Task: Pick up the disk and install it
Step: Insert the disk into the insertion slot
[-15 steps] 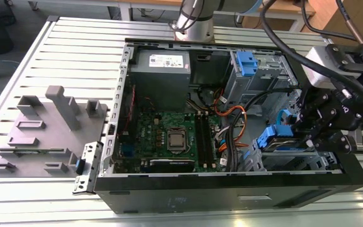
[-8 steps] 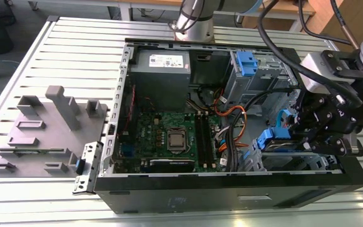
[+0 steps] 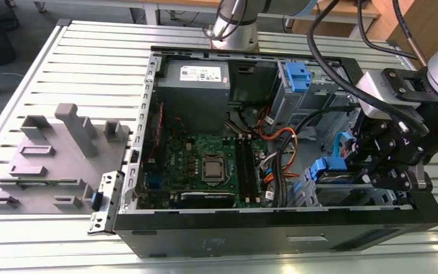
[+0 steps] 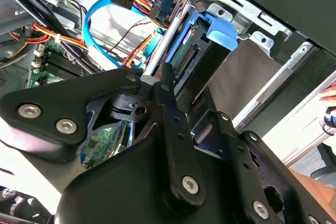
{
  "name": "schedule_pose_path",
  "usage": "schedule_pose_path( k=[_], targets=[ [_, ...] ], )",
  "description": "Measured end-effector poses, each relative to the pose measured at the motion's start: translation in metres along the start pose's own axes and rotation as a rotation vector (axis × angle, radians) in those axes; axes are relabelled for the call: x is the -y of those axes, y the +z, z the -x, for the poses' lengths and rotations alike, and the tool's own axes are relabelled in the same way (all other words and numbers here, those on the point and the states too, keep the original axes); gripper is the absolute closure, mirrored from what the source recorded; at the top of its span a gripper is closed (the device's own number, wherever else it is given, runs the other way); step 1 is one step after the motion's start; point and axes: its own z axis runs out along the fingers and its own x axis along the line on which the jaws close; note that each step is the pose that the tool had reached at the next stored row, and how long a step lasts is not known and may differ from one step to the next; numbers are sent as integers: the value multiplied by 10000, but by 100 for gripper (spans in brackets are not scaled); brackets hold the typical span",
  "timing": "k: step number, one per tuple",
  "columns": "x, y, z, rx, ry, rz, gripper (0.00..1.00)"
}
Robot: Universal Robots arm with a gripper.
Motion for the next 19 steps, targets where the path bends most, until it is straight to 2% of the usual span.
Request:
schedule_pose_path(
  k=[5,6,11,15,19],
  targets=[
    [0,1,0,1,0,-1,64],
    [0,1,0,0,0,0,58],
    [-3,3,0,1,-1,-4,58],
    [-16,6,-1,-1,-16,-42,58],
    [-20,-53,1,1,-16,-43,58]
  ],
)
